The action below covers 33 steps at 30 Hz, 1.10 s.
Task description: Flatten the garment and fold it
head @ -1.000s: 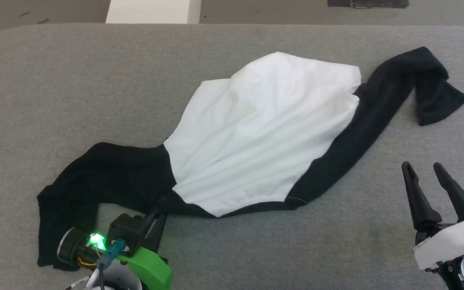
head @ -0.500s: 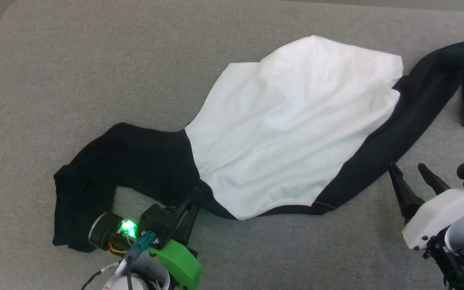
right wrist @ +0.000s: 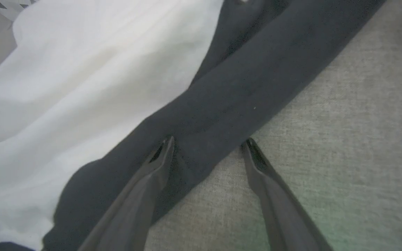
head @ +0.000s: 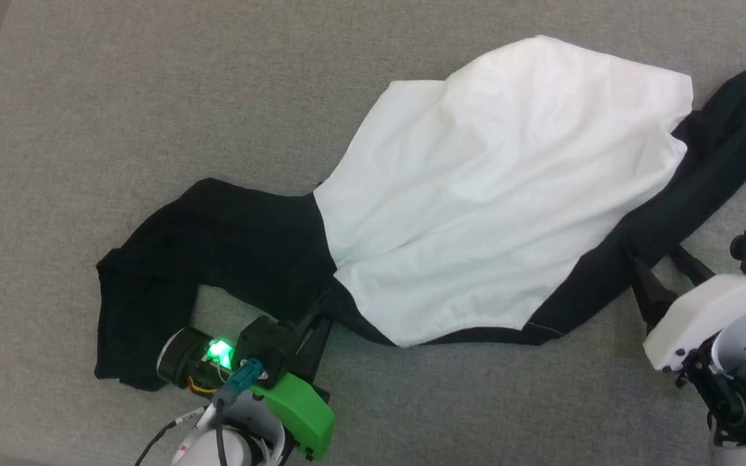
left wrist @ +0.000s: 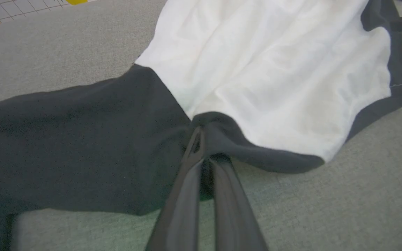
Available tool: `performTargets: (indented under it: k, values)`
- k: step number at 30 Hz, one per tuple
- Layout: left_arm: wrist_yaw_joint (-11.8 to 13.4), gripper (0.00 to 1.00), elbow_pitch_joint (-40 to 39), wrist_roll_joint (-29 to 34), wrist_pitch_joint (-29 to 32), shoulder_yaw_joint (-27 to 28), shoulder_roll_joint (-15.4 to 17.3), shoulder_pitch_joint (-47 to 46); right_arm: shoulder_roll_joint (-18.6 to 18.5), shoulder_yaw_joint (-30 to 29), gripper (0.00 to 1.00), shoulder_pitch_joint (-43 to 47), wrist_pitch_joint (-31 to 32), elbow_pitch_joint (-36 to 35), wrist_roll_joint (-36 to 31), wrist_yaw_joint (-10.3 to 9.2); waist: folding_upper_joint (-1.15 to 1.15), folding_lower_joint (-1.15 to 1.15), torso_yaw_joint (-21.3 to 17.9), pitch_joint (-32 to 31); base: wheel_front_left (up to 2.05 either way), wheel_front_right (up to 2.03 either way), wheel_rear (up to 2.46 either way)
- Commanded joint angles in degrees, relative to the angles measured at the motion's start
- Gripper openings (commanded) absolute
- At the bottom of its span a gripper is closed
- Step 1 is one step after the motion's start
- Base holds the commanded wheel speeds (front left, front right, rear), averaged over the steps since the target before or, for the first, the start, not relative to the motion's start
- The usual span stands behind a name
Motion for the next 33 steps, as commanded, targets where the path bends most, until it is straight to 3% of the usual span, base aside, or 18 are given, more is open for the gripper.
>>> performTargets:
  k: [1, 2, 3, 14, 26, 33]
  values:
    - [-0.21, 0.0, 0.33, -0.37, -0.55, 0.2, -0.13, -1.12, 0.06, 0.12, 0.59, -0.54, -0.08, 2.09, 0.9, -0.09, 0.0, 0.0, -0.19, -0.08, 0.0, 0.0, 0.0]
    - [-0.2, 0.0, 0.57, -0.46, -0.66, 0.26, -0.11, -1.2, 0.06, 0.18, 0.26, -0.89, -0.49, 2.76, 1.28, -0.09, 0.0, 0.0, -0.35, -0.19, 0.0, 0.0, 0.0]
    - [-0.2, 0.0, 0.85, -0.55, -0.81, 0.34, -0.06, -1.33, 0.06, 0.27, 0.01, -1.39, -1.25, 3.53, 1.84, -0.09, 0.0, 0.0, -0.58, -0.35, 0.0, 0.0, 0.0]
    - [0.59, 0.0, 0.0, -2.28, -4.31, 2.79, 0.64, -1.55, 0.06, 3.15, 0.0, -4.16, -11.36, 4.53, 9.01, -0.09, 0.0, 0.0, -4.18, -5.97, 0.0, 0.0, 0.0]
    - [3.08, 0.0, -13.05, -4.15, -5.91, 6.41, 1.29, -0.88, 0.06, 1.96, 0.0, -3.26, -18.8, -8.84, 13.97, -0.09, 0.0, 0.0, -8.33, -12.87, 0.0, 0.0, 0.0]
    - [2.9, 0.0, -19.96, -4.22, -1.12, 8.32, 2.65, -7.84, 0.06, 3.15, 0.0, -7.75, -16.79, -18.04, 11.89, -0.09, 0.0, 0.0, -10.11, -16.05, 0.0, 0.0, 0.0]
